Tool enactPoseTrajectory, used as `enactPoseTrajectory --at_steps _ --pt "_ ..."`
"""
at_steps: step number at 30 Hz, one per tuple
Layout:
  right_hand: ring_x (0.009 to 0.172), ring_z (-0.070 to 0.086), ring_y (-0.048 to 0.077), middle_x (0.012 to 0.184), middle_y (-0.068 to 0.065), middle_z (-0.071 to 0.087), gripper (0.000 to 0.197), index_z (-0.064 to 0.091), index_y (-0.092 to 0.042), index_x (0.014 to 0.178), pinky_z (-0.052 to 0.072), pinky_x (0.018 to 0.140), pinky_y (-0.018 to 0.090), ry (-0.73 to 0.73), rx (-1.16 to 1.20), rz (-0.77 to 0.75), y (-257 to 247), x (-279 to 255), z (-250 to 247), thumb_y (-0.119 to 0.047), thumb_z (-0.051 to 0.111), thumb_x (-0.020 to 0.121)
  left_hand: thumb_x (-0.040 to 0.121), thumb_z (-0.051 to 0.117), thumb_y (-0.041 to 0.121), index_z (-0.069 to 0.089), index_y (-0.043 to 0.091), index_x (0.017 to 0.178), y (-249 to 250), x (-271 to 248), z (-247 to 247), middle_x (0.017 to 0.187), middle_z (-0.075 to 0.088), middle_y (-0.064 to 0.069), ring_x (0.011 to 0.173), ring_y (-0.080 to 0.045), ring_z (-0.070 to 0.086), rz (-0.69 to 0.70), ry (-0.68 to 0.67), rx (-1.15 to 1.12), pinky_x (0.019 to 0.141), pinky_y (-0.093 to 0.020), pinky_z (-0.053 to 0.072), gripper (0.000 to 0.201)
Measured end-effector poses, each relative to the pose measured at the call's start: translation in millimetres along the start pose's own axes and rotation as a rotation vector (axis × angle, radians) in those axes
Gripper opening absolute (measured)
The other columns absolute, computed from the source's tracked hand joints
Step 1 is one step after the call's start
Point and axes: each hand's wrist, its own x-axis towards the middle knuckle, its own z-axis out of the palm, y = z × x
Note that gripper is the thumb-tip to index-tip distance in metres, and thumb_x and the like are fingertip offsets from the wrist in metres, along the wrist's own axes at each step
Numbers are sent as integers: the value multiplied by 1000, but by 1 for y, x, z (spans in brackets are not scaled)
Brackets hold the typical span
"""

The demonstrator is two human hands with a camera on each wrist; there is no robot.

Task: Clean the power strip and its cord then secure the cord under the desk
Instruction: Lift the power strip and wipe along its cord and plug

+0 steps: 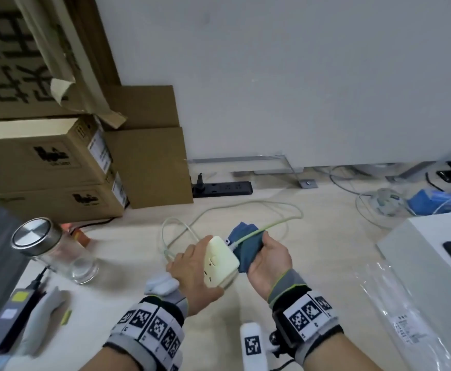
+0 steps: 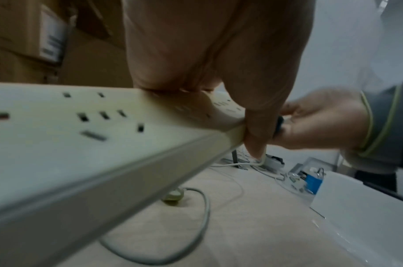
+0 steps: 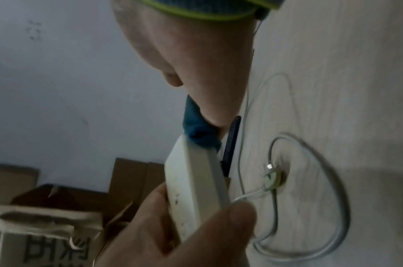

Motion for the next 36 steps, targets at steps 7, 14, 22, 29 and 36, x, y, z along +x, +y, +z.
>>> enactPoseTrajectory --at_steps 7,14,22,29,36 --pt "107 63 21 114 11 66 36 58 2 118 48 97 32 -34 -26 -19 -16 -6 -8 -24 56 93 55 70 51 18 45 136 -12 4 -7 117 47 10 109 -22 47 -109 64 -170 88 -39 42 97" --pt "93 60 10 95 -2 63 22 62 -7 105 42 99 25 -47 96 -58 -16 -1 -5 -24 58 91 58 69 52 18 44 137 4 2 -11 115 47 10 105 -20 46 -7 137 -23 85 -36 35 95" --pt "93 60 20 95 12 63 26 58 -1 101 51 82 24 96 218 19 -10 2 0 -13 35 102 58 77 43 27 36 138 9 6 -16 118 49 5 106 -25 49 -75 327 -193 86 -39 38 94" --pt "103 53 29 93 19 60 34 55 0 100 35 108 39 32 79 -41 3 5 13 -20 28 102 58 72 51 16 38 144 -5 3 -8 118 47 7 107 -22 47 102 238 20 88 -38 36 103" --pt "89 60 33 98 27 60 32 44 -4 97 45 90 37 123 -53 -124 10 10 13 -30 26 91 51 76 48 25 37 140 -11 -3 2 113 53 6 96 -23 51 115 272 22 80 -39 39 103"
